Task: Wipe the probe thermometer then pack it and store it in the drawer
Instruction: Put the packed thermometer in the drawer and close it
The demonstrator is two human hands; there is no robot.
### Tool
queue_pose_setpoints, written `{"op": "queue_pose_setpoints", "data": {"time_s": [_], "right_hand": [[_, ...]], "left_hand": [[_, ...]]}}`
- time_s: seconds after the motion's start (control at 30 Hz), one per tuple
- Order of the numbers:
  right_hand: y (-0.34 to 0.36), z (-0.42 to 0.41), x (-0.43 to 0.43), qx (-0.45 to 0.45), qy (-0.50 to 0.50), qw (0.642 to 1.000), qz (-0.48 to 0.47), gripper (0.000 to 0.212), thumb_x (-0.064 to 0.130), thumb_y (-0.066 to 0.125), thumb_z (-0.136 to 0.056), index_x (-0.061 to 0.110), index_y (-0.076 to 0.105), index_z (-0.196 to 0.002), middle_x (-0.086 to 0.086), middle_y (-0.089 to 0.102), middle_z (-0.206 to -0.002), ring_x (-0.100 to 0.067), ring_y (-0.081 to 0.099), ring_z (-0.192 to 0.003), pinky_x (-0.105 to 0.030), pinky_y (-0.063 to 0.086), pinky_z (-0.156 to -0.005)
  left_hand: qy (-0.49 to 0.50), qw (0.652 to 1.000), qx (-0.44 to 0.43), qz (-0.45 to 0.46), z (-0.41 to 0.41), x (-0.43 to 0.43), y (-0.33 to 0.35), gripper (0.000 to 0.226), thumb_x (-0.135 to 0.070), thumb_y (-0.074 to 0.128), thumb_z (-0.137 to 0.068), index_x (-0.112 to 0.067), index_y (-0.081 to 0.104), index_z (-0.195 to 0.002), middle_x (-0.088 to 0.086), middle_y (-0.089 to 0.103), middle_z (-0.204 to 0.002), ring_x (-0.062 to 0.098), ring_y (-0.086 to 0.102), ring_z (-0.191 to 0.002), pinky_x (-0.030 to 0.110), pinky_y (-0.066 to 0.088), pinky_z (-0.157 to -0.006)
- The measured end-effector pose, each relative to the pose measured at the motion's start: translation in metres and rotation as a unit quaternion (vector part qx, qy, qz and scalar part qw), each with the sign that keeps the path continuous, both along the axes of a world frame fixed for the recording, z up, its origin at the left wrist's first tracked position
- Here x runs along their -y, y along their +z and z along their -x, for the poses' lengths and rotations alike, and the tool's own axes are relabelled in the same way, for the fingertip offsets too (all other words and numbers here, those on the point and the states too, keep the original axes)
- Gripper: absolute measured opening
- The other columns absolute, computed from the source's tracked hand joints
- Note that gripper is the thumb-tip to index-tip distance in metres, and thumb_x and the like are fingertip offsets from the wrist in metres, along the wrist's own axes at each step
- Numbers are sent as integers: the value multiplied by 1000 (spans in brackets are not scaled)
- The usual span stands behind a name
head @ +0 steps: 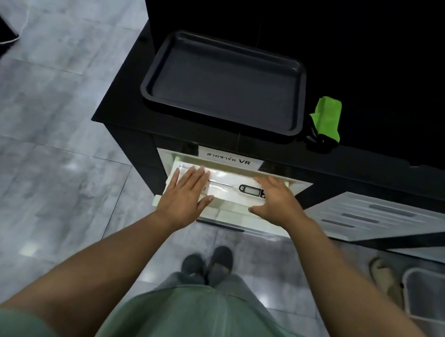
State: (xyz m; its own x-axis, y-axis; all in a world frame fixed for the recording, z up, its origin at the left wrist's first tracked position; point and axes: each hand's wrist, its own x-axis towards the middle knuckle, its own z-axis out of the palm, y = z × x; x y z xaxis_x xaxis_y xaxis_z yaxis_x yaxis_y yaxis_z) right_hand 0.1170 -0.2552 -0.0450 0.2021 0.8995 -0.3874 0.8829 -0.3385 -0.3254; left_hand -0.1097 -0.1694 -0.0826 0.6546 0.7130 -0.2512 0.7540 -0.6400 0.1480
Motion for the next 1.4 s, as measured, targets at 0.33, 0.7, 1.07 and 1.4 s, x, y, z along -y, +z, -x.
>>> {"op": "queue_pose_setpoints", "data": {"time_s": [0.33, 0.7, 1.07, 1.4], "right_hand": [[-62, -15, -13, -18, -9, 999, 36, 78, 33, 75, -78, 17, 37, -144, -7, 46, -142, -28, 42, -129, -34, 33, -109], [-149, -27, -39, -18, -2, 995, 102, 82, 39, 69, -84, 23, 25, -151, -3, 30, -156, -24, 24, -145, -30, 18, -117], [-203, -33, -58, -27, 38, 993, 112, 88, 30, 69, -84, 19, 16, -154, 3, 4, -164, -15, 3, -151, -28, 1, -120], [-196, -33, -53, -3, 43, 988, 146, 84, 43, 51, -95, 19, -2, -156, 3, -9, -164, -12, -7, -150, -31, 0, -121]], "left_hand": [[-2, 988, -78, 135, -29, -25, -34, 62, -52, 12, -101, -24, 4, -156, -1, -3, -164, 17, -6, -150, 43, -8, -120], [52, 954, -149, 253, -55, -59, -103, 58, -50, 12, -102, -29, 12, -155, -2, -1, -164, 19, 0, -151, 47, -5, -118], [82, 925, -208, 306, -75, -72, -144, 58, -49, 15, -102, -30, 6, -156, -1, -9, -163, 16, -6, -150, 53, -6, -116], [111, 928, -213, 285, -77, -62, -136, 61, -49, 15, -102, -26, -3, -155, 0, -14, -163, 22, -8, -150, 50, -7, -117]]}}
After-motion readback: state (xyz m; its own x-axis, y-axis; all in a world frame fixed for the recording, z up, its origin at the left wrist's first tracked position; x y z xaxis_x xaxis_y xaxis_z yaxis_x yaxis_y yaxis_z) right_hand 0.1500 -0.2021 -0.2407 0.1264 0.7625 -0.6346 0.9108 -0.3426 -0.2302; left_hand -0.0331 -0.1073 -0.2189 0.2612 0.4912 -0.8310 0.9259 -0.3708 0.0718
